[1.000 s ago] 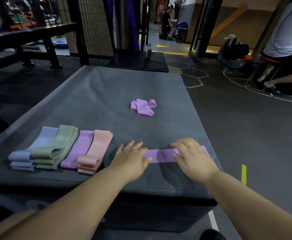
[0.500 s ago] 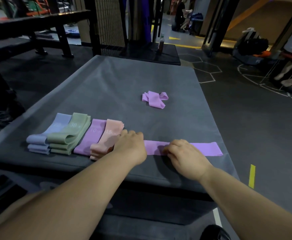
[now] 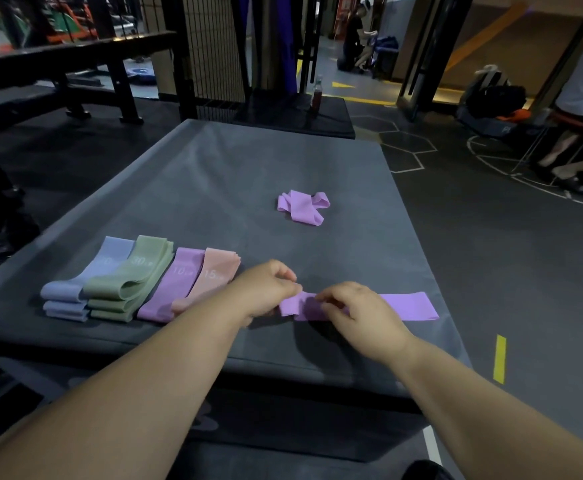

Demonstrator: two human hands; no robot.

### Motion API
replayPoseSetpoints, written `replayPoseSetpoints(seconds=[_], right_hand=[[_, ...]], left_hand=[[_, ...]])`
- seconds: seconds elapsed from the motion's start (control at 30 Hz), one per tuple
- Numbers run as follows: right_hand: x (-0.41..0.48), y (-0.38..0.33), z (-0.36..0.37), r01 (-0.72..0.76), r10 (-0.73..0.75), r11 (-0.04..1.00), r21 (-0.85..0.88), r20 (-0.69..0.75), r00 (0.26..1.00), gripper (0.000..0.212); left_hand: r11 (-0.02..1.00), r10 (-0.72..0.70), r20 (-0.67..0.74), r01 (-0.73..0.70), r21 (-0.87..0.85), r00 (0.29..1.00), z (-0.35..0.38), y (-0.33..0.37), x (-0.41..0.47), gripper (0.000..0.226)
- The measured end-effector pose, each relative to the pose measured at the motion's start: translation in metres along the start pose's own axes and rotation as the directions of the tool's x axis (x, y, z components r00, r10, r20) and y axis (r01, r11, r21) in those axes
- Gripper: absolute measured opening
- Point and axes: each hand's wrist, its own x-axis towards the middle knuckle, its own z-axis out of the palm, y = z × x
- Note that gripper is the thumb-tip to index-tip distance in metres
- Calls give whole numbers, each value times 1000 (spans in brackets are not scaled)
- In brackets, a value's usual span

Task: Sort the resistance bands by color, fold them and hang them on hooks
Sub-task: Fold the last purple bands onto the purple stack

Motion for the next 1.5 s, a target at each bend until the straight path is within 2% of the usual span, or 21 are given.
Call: replayPoseSetpoints(seconds=[0.1, 0.27, 0.33, 0.43, 0.47, 0.53, 0.6, 0.67, 0.73, 0.87, 0.97, 1.07, 1.23, 1.5], right_hand=[[0, -8, -2, -50, 52, 991, 123, -17, 998, 24], [1, -9, -2, -116, 138, 944, 310, -52, 989, 20], [2, -6, -1, -168, 204, 930, 326, -80, 976, 24], [3, -2, -1, -204, 248, 939, 278, -133, 960, 20], [4, 0, -2, -213, 258, 938, 275, -140, 956, 17], [5, 5, -3, -248, 296, 927, 282, -139, 945, 27], [7, 11, -3, -302, 359, 901, 312, -141, 923, 30], [8, 17, -4, -344, 411, 873, 344, -141, 901, 25], [8, 21, -7, -357, 435, 851, 385, -137, 890, 22], [5, 27, -11, -355, 468, 808, 470, -146, 872, 9], [2, 34, -15, -371, 500, 775, 512, -138, 855, 3], [-1, 44, -25, -407, 539, 759, 508, -140, 830, 7], [-7, 72, -44, -500, 642, 718, 485, -182, 745, 27], [-17, 98, -61, -622, 692, 713, 323, -187, 697, 16]], left_hand=[[980, -22, 61, 33, -197, 998, 7, 5, 0, 9], [894, -70, 145, 127, -429, 987, 11, 15, -6, 45], [881, -80, 168, 149, -449, 983, 12, 15, -4, 55], [908, -79, 188, 148, -391, 979, 16, 13, 1, 62], [911, -76, 191, 146, -386, 979, 18, 13, 2, 60], [929, -49, 178, 111, -354, 983, 20, 13, 2, 48], [982, 25, 90, -8, -187, 996, 23, 10, 7, 31], [989, 136, -25, -134, 69, 990, 26, 3, 13, 29], [943, 231, -57, -209, 260, 971, 29, -4, 15, 42], [839, 334, 40, -316, 444, 942, 42, -6, 12, 82], [755, 350, 56, -317, 574, 935, 53, -3, 15, 88], [729, 364, 60, -324, 603, 930, 61, -1, 18, 84], [726, 398, 68, -359, 587, 915, 68, 2, 20, 79], [717, 441, 77, -403, 568, 894, 80, 3, 22, 75]])
